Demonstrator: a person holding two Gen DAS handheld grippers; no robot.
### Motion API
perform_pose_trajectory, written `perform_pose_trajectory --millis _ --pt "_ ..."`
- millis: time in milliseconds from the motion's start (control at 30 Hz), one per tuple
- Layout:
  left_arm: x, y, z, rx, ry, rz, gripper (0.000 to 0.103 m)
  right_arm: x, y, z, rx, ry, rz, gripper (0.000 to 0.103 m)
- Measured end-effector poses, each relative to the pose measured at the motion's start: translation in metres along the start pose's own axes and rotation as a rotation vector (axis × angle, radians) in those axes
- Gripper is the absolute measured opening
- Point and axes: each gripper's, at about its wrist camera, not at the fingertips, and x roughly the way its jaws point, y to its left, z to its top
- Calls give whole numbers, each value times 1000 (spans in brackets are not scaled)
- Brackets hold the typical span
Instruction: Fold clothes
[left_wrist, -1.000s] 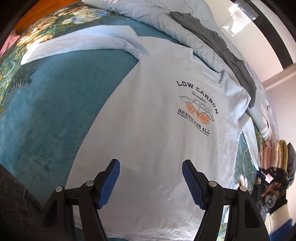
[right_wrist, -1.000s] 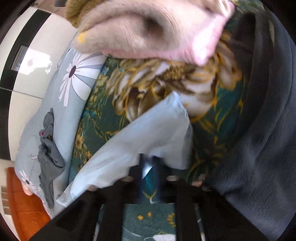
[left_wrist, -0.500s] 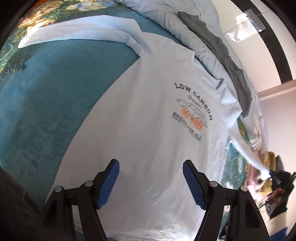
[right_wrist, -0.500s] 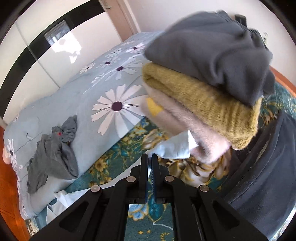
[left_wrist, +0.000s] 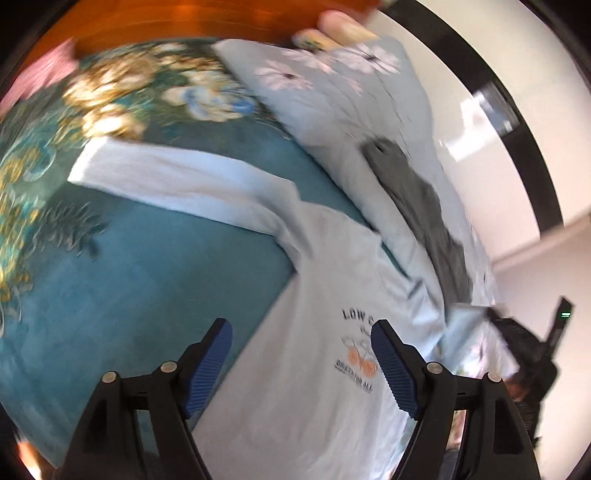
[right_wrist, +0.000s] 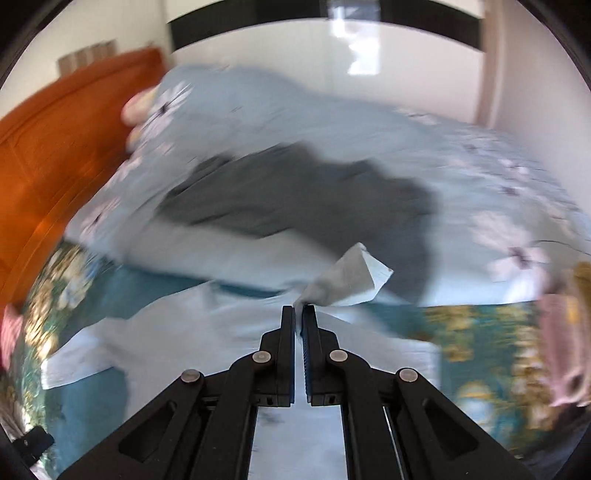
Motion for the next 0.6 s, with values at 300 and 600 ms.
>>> perform_pose_trajectory --millis 300,600 --pt "22 51 -1 -236 56 -143 82 94 138 -28 -181 159 38 3" --pt "42 53 0 -276 121 -221 85 117 157 -62 -306 287 132 15"
